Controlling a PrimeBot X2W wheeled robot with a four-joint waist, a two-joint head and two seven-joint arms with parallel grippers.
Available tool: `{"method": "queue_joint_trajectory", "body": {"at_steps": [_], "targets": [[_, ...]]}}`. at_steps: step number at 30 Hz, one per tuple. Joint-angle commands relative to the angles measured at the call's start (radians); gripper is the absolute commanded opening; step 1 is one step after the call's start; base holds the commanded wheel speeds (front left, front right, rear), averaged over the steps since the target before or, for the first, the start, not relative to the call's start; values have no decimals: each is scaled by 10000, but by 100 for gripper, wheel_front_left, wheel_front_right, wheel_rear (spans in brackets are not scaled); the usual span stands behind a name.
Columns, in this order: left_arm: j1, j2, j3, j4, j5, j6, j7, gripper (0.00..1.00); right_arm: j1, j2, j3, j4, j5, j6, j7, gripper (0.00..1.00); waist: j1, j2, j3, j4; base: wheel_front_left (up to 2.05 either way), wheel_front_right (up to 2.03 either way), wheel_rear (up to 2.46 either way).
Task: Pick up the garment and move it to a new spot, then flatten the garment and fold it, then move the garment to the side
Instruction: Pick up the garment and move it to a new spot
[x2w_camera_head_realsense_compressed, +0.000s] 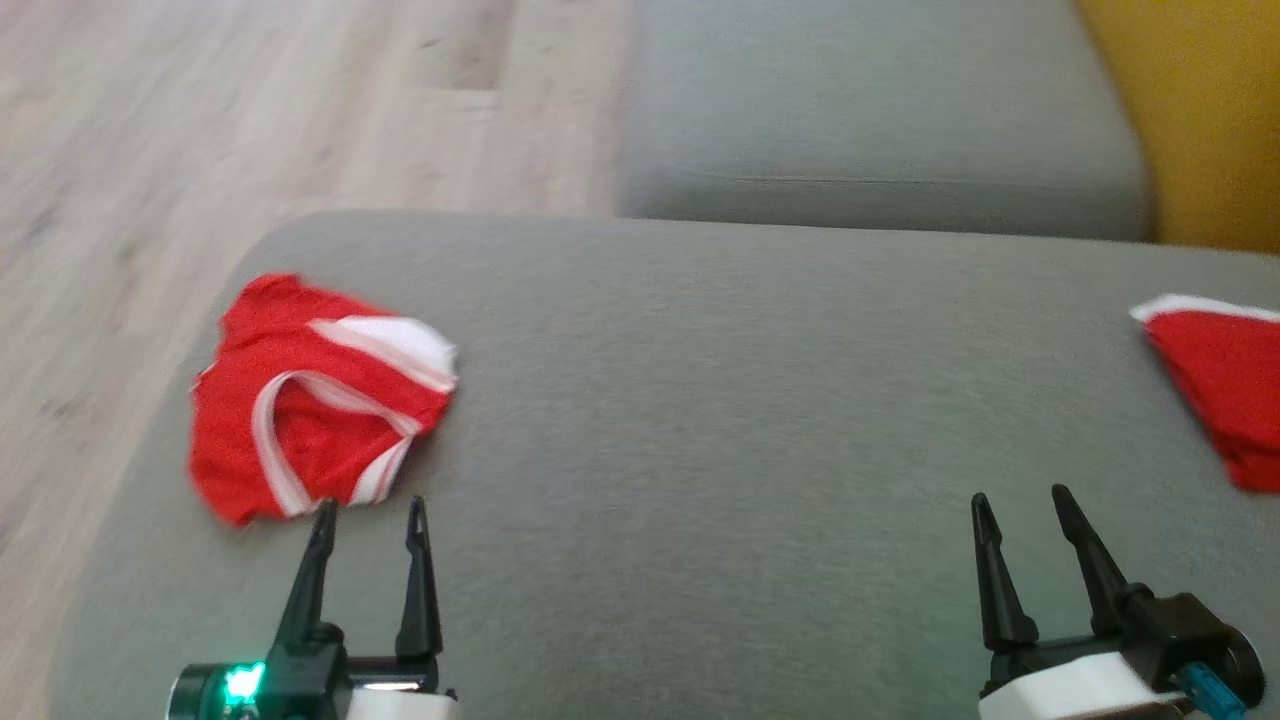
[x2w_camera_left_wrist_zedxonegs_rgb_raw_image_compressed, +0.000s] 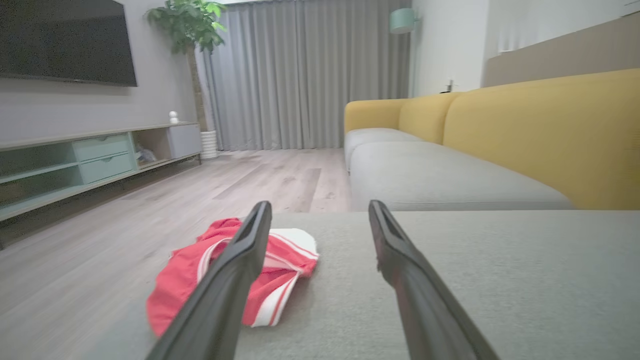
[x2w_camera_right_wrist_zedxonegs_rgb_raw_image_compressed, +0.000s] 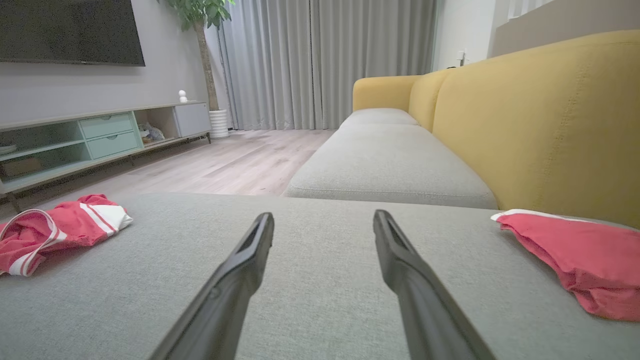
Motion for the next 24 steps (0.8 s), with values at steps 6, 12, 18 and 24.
{"method": "queue_joint_trajectory", "body": {"at_steps": [6,12,18,24], "targets": [[-403,-11,768,-432,83,62,-23,100,-563,-60,204,-305,150,67,-108,100,1,-1,377,2066,0,0,0],[-318,6,1234,-561,104,53,-23,100,-758,-59,223,-237,17,67,-108,100,1,-1,539,3055,0,0,0],[-403,5,1640,-806,132,61,-23,100,-788,-59,124,-302,-113,67,-108,100,1,-1,809,3370,0,0,0],[-1187,-6,1824,-1447,42,168,-23,100,-1123,-576,-108,-516,-434,67,-108,100,1,-1,2171,3275,0,0,0]]}}
